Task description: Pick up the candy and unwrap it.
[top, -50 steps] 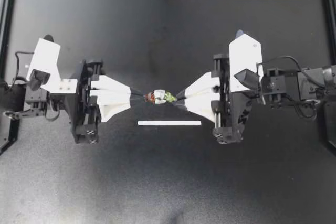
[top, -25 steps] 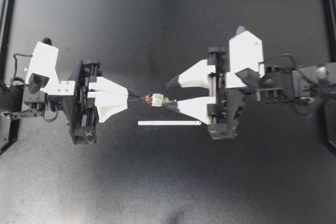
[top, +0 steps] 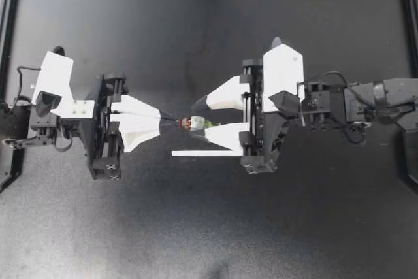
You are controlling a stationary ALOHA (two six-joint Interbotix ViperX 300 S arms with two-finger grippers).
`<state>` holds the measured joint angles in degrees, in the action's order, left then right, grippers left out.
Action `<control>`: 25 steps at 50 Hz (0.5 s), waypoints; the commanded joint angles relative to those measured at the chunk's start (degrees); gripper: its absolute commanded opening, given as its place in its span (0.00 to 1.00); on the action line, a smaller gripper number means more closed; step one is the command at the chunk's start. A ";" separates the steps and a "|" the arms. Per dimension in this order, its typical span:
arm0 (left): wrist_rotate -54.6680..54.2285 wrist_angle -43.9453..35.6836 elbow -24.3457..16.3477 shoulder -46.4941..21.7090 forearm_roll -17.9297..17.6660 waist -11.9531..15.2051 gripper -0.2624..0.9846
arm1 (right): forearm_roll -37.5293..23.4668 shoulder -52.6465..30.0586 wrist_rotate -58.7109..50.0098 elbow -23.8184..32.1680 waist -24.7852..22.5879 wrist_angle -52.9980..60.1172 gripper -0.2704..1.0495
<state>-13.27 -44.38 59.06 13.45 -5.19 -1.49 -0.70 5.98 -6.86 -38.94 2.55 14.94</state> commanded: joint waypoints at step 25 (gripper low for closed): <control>4.04 -0.88 0.18 1.14 1.49 0.00 0.08 | 0.09 0.97 0.00 1.32 0.18 -0.35 0.05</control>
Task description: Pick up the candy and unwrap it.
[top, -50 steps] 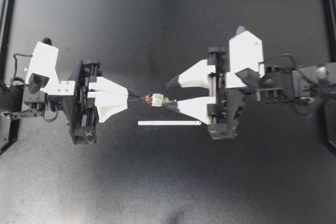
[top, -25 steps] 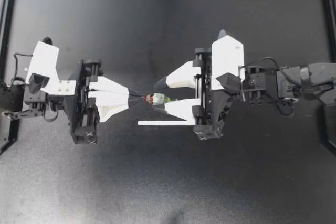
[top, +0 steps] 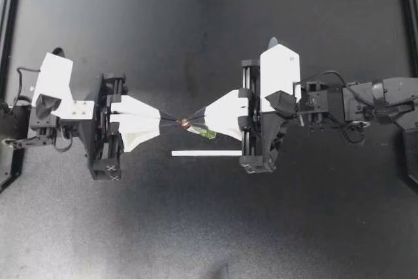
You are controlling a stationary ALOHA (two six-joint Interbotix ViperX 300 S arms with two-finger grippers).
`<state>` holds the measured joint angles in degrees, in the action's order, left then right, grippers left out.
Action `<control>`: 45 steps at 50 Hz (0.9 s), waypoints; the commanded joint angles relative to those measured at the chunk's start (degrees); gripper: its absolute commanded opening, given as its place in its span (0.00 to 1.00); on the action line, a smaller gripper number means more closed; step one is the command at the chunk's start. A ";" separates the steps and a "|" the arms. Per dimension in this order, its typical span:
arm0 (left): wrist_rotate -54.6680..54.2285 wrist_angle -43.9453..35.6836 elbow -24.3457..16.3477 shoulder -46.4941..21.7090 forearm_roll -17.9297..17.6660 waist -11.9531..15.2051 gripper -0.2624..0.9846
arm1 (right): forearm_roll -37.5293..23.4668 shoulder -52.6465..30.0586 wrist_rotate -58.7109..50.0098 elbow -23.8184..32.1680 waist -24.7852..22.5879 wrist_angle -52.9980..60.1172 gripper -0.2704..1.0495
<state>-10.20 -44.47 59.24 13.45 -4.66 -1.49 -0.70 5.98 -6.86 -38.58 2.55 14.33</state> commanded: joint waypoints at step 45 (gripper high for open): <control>-3.16 1.23 -5.27 -5.19 -1.41 0.35 0.68 | 0.09 0.53 -1.67 1.58 -0.79 0.62 0.05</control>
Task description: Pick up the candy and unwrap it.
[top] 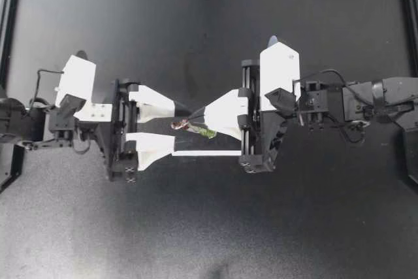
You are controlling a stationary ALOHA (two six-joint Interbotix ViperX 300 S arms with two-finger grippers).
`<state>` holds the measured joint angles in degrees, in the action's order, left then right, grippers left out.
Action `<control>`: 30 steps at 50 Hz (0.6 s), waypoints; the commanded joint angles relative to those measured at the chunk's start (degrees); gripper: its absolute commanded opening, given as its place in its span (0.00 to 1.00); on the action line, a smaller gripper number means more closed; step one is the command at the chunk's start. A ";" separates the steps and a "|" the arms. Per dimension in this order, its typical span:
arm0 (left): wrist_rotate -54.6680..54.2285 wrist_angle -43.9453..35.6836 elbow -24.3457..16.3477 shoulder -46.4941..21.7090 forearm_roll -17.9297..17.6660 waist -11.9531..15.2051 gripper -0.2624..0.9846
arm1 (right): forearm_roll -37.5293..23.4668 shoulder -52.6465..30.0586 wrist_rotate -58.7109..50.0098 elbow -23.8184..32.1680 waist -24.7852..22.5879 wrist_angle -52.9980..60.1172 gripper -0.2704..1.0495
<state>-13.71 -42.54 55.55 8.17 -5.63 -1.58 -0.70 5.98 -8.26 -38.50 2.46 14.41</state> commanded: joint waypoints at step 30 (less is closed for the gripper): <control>3.08 -1.41 -2.11 -4.57 -5.36 2.46 0.67 | 0.09 0.79 -2.11 0.97 -2.29 0.26 0.05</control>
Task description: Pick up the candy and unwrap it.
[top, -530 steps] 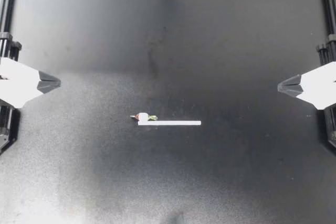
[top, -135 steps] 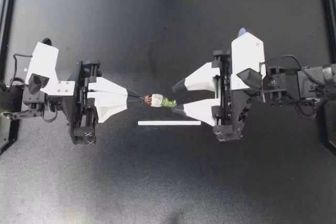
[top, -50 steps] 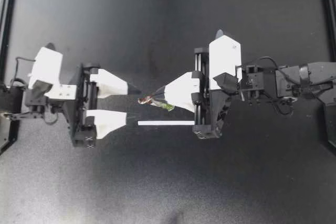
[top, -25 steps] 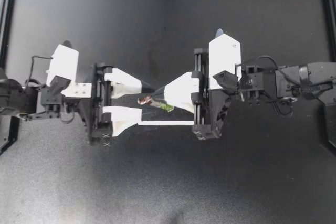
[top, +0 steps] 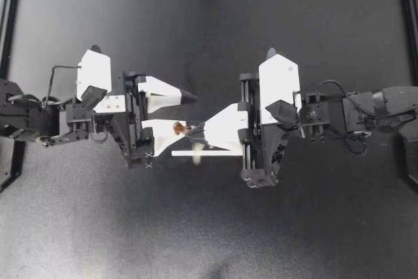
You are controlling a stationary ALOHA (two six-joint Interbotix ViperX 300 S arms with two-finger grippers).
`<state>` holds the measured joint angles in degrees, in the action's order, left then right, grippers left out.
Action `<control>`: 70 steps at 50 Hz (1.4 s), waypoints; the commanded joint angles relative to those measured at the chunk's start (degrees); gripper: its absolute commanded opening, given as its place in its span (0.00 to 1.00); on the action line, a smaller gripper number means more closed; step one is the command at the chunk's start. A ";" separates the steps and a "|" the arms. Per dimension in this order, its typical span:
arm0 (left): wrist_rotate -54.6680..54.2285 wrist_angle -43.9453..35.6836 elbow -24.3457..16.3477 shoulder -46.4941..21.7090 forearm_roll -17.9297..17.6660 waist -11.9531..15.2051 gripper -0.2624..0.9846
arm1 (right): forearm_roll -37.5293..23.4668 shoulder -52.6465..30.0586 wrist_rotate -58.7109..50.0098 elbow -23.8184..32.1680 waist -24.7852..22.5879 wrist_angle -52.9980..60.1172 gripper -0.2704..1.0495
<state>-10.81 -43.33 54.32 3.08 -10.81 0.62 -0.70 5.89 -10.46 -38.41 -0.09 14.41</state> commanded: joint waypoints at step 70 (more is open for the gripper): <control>7.73 -2.55 3.52 7.82 6.33 -0.62 0.51 | 0.18 2.81 0.09 -3.25 3.52 1.05 0.59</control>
<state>-2.99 -45.62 59.06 9.58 -4.48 0.09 -0.44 6.68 -10.63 -41.84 3.25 13.27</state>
